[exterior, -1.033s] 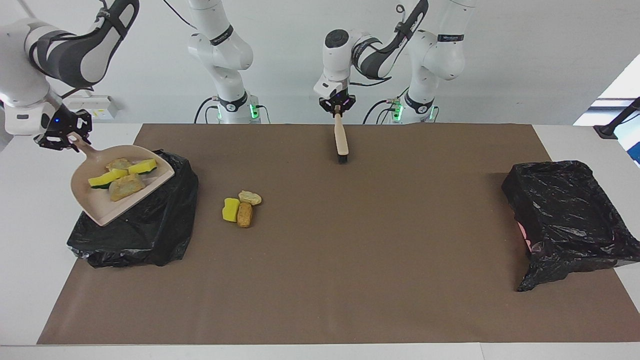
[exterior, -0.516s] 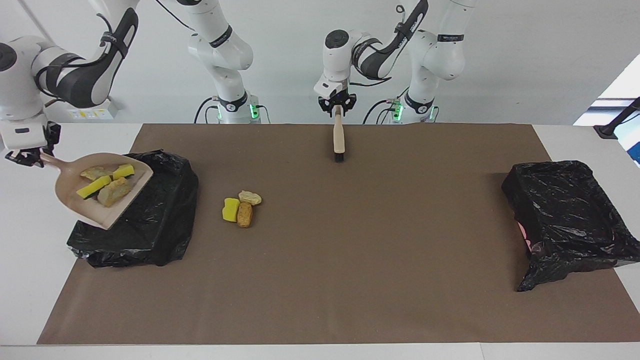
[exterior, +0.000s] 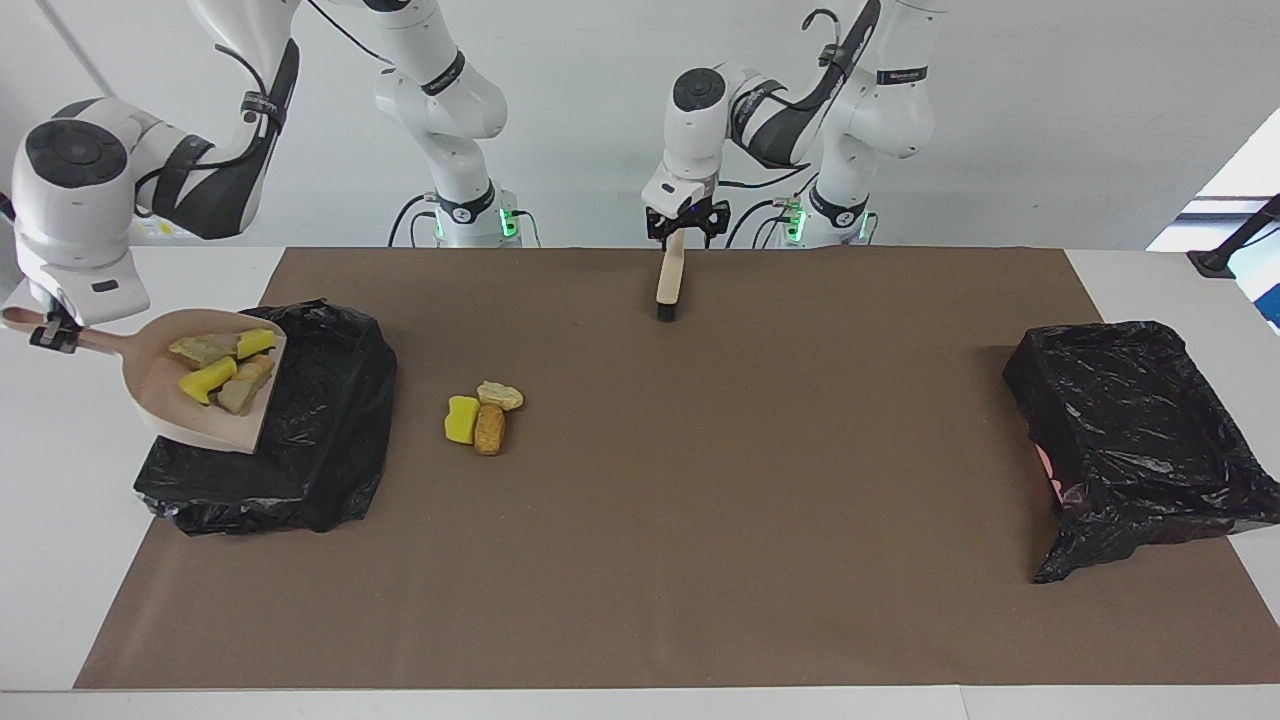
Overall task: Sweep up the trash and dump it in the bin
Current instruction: 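Dump the dustpan with the right gripper while the left gripper withdraws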
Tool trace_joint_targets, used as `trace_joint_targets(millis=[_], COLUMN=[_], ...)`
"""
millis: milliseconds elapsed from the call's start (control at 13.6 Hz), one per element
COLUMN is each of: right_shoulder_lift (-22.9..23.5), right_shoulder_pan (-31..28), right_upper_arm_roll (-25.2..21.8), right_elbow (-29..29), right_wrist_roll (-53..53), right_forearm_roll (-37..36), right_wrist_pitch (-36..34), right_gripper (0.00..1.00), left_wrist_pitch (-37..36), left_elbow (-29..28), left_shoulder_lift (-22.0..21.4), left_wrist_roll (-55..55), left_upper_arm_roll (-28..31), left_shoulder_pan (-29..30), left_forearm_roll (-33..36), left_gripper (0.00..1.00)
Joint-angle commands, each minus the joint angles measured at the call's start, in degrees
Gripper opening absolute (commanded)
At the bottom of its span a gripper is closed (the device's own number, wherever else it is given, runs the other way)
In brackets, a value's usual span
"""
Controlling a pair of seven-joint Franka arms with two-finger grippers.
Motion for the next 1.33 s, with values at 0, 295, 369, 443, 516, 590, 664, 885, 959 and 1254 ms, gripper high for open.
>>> trace_joint_targets(millis=[0, 295, 369, 443, 516, 590, 664, 885, 959, 1254], right_shoulder_lift=[-0.95, -0.87, -0.95, -1.39, -1.91, -2.18, -2.36, -3.5, -3.85, -4.82], right_shoulder_pan=[0.35, 2.37, 2.55, 3.42, 3.86, 4.04, 4.13, 4.22, 4.22, 5.54], right_upper_arm_roll=[0.09, 0.09, 0.09, 0.09, 0.09, 0.09, 0.09, 0.79, 0.88, 0.89], right_elbow=[-1.25, -1.08, -1.17, -1.17, -1.17, -1.08, -1.08, -1.08, -1.78, -3.01], right_wrist_roll=[-4.19, -6.83, -7.53, -8.32, -8.59, -8.59, -8.59, -8.59, -8.16, -6.75], right_forearm_roll=[-4.09, -8.66, -10.58, -13.03, -13.84, -14.28, -15.25, -17.54, -17.45, -18.41], right_wrist_pitch=[3.72, 3.91, 4.35, 5.74, 5.93, 5.85, 5.93, 6.02, 5.85, 5.14], right_gripper=[0.0, 0.0, 0.0, 0.0, 0.0, 0.0, 0.0, 0.0, 0.0, 0.0], left_wrist_pitch=[-4.12, -10.18, -12.54, -14.66, -16.16, -17.74, -19.84, -23.28, -23.46, -29.34], left_elbow=[7.38, 17.75, 20.56, 23.29, 25.58, 27.78, 30.15, 35.61, 37.36, 50.36], left_shoulder_lift=[1.1, 1.1, 1.18, 1.36, 1.71, 1.8, 1.8, 2.76, 3.9, 11.89], left_wrist_roll=[11.26, 27.45, 30.44, 33.78, 36.25, 37.84, 39.42, 43.91, 44.53, 48.22], left_upper_arm_roll=[-0.41, -0.41, -0.41, -0.41, -0.41, -0.41, -0.32, -0.41, -0.41, -0.58], left_shoulder_pan=[7.97, 19.75, 21.95, 24.41, 26.61, 28.37, 30.13, 35.93, 37.52, 42.01], left_forearm_roll=[2.52, 6.22, 6.31, 7.09, 7.54, 7.63, 7.63, 7.54, 7.37, 7.1], left_gripper=[1.0, 1.0, 1.0, 1.0, 1.0, 1.0, 1.0, 1.0, 1.0, 1.0])
